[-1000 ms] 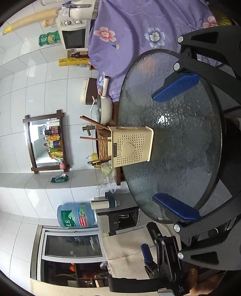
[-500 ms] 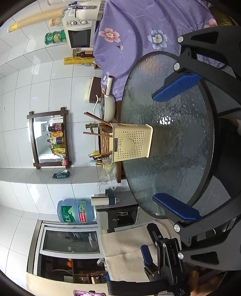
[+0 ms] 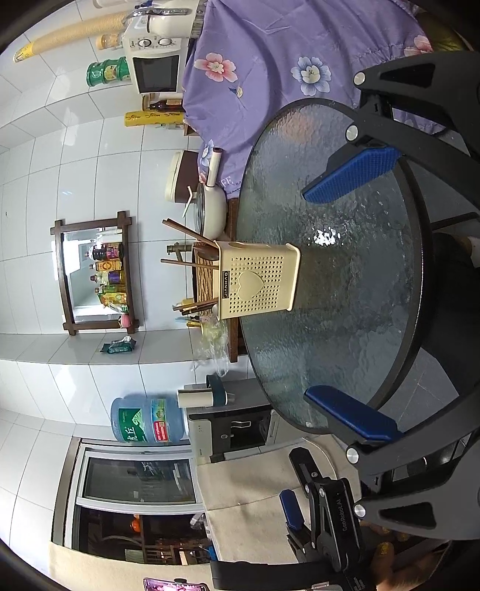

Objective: Organize utensils

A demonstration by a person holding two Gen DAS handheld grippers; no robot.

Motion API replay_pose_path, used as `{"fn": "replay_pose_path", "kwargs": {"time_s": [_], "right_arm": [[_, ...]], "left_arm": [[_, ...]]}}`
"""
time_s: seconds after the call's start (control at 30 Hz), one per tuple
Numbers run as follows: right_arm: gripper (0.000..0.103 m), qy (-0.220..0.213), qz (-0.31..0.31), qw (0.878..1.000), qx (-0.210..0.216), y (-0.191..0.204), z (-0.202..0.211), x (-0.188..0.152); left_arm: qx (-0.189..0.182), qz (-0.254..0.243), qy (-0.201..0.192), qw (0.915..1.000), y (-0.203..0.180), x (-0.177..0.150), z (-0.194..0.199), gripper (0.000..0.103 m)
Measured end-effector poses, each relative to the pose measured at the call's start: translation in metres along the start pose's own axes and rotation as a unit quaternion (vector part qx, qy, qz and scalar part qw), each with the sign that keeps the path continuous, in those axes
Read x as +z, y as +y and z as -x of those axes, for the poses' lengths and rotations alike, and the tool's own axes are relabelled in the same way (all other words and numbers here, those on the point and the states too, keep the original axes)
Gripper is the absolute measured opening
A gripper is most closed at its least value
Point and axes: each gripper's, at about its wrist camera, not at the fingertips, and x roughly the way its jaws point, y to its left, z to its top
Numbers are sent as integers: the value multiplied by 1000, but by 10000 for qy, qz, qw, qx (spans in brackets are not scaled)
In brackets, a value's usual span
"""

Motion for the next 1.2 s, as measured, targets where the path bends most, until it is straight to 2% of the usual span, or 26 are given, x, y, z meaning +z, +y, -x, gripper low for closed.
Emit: {"fn": "replay_pose_path", "kwargs": {"time_s": [0.8, 1.1, 1.2], "right_arm": [[97, 39, 33, 10000, 34, 4, -4, -5], [97, 75, 32, 10000, 52, 6, -5, -6], [97, 89, 24, 9999, 54, 5, -5, -7]], "left_arm": [[-46, 78, 132, 9999, 2, -2, -3, 97], [6, 43, 143, 9999, 2, -2, -3, 97], [136, 17, 122, 9998, 2, -3, -3, 97]]}}
